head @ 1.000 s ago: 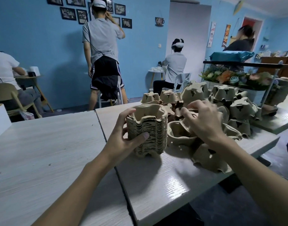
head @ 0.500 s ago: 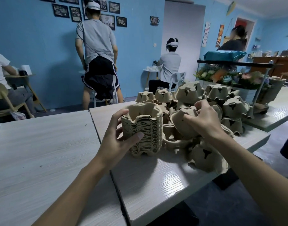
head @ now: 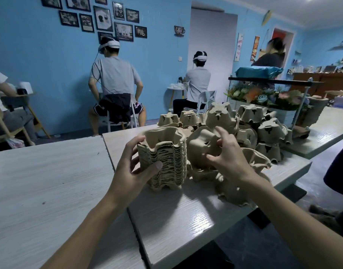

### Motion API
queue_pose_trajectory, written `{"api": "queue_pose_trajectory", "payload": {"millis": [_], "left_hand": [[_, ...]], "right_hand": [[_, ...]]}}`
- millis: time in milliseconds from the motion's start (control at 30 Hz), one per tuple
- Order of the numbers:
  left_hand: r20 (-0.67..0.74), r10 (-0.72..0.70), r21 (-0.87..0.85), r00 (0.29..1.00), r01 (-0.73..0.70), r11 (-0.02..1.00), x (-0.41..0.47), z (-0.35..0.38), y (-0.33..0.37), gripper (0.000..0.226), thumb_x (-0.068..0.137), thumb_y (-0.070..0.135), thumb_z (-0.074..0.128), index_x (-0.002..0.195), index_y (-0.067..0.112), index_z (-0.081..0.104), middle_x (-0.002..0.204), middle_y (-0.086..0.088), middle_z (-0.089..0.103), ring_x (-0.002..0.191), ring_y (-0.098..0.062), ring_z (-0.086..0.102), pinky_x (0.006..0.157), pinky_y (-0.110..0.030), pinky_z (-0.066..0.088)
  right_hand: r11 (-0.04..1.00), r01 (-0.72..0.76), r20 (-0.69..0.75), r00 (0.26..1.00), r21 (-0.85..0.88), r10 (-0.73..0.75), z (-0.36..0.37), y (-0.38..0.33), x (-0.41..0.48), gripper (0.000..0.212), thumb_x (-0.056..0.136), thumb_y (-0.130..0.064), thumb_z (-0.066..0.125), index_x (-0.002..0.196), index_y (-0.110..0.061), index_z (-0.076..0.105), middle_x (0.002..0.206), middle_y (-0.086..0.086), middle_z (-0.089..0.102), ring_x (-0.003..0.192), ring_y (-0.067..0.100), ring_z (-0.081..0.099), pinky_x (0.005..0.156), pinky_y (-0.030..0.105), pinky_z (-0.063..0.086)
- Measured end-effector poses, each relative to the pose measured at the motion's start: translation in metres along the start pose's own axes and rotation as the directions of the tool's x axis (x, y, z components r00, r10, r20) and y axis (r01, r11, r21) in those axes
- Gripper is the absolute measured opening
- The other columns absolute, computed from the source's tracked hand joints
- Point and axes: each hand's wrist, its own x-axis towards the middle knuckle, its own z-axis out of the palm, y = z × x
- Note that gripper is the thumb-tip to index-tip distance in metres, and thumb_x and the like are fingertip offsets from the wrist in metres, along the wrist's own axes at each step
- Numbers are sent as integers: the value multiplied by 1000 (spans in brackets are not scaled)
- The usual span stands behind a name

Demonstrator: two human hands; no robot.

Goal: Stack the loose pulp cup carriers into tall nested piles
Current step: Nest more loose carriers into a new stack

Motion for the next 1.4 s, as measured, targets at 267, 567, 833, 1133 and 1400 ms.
{"api": "queue_pose_trajectory", "payload": {"millis": [267,567,833,1133,1400], "left_hand": [[2,16,19,1000,-16,1000,1,-1,-5,65,73,32,79,128,46,49,129,7,61,118,-17,62,80,-31,58],[0,32,47,1000,-32,998,2,-2,-7,64,74,31,78,129,47,49,130,2,59,116,-18,63,79,-28,57],[3,28,48,1000,-28,998,3,-3,-8,66,74,32,78,130,45,47,130,5,60,118,-19,62,82,-34,58],[9,10,58,1000,-11,998,3,-3,-8,76,66,53,80,133,47,45,134,4,58,121,-21,60,87,-41,59],[11,28,68,1000,-29,997,3,-2,-8,65,74,36,78,130,50,46,134,5,57,119,-15,61,82,-27,55]], "right_hand": [[996,50,-138,990,74,-39,2,4,2,66,81,-9,74,140,-17,46,112,8,54,102,19,53,95,29,44],[920,-224,56,974,321,217,5,-3,8,28,96,-25,59,120,-10,61,100,6,67,95,24,66,88,45,56],[970,244,6,970,2,-244,-6,3,-8,61,77,10,60,129,-21,62,133,9,45,123,28,41,106,50,41],[886,323,199,942,-333,-269,-19,4,-20,60,73,-31,74,131,-26,59,144,11,36,128,33,36,104,53,36],[919,322,84,947,-226,-311,-24,13,-13,38,78,-10,80,113,-9,66,132,14,43,109,24,53,93,34,50]]}}
